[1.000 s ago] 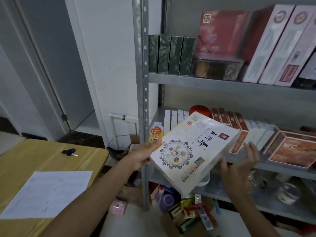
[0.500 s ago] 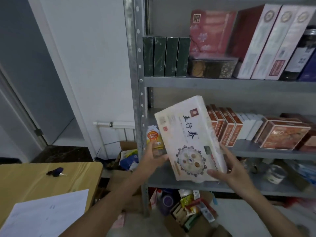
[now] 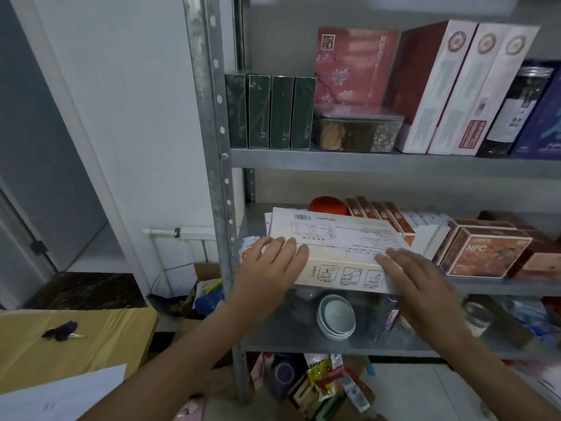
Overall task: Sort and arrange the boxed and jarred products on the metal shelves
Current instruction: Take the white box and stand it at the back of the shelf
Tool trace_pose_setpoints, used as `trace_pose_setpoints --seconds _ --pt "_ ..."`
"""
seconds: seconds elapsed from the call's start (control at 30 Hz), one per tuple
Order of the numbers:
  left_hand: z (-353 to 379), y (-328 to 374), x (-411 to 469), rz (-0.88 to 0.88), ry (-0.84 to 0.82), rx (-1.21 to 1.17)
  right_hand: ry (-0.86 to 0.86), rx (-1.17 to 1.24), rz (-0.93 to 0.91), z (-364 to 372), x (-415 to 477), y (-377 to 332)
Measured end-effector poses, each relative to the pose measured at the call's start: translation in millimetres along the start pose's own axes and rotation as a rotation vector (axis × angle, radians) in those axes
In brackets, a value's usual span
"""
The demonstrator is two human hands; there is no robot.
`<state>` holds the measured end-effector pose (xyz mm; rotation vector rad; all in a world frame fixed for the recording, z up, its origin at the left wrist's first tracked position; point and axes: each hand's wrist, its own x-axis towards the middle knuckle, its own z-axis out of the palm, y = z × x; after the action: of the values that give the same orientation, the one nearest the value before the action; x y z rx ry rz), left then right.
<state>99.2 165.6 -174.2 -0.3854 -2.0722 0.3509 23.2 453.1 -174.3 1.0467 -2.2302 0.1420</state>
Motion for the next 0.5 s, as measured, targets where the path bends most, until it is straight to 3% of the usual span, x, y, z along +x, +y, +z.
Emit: trace_pose_setpoints --seconds 0.1,0.37,0.5 --pt "23.6 -1.1 10.9 -0.031 -0.133 -0.001 0.038 -0.006 -0.014 22.4 21.4 22.7" --pt "91.0 -17.2 56.9 -0.061 -0.250 0.178 0.098 0.003 -0.076 81.7 86.4 88.2" --pt "122.8 -17.2 68.4 -0.130 -0.419 0.304 -0.006 -0.027 -0.092 102.2 115.6 112.3"
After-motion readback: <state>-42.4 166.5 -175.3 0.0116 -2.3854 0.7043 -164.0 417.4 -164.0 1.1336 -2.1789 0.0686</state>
